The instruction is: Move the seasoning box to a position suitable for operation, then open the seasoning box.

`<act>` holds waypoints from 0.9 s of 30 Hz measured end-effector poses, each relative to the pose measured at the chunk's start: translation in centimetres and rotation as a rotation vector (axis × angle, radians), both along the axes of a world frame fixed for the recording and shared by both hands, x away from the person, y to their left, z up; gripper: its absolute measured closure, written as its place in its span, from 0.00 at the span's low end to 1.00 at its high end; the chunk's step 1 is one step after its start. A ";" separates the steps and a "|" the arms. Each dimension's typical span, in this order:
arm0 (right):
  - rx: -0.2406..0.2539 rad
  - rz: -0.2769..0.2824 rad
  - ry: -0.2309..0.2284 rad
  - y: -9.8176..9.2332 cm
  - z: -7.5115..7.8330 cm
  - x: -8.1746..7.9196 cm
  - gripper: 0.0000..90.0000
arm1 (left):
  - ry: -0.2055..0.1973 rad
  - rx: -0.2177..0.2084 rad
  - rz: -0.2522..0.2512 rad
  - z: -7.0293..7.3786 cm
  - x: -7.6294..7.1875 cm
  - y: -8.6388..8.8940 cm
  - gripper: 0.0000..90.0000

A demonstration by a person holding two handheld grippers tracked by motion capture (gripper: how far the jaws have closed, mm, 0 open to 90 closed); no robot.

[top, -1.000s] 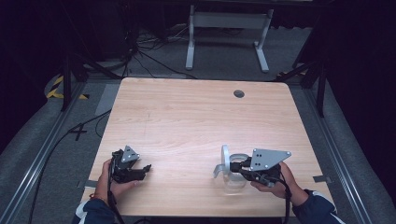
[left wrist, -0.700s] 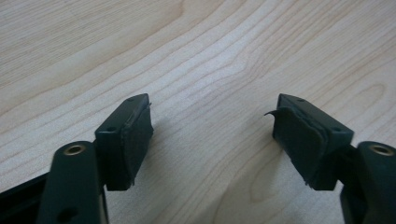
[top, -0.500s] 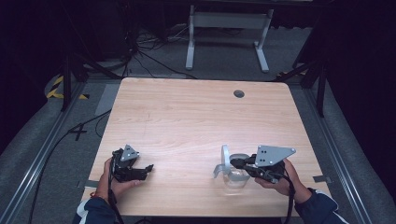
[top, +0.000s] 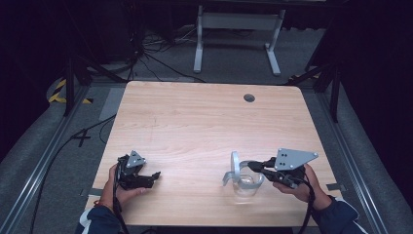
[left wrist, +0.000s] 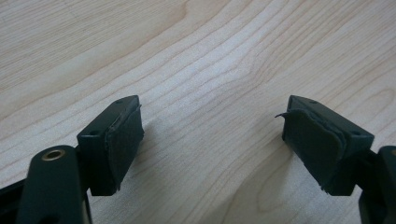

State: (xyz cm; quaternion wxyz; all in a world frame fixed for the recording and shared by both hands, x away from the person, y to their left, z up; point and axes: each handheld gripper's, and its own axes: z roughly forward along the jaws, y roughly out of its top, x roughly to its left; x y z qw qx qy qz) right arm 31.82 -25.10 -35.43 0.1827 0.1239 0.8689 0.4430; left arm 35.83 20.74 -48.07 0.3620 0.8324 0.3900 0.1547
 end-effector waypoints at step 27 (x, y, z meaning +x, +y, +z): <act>-0.020 -0.160 -0.010 -4.9 0.1 1.1 0.94 | -0.014 0.011 -0.012 0.0 0.0 0.0 0.23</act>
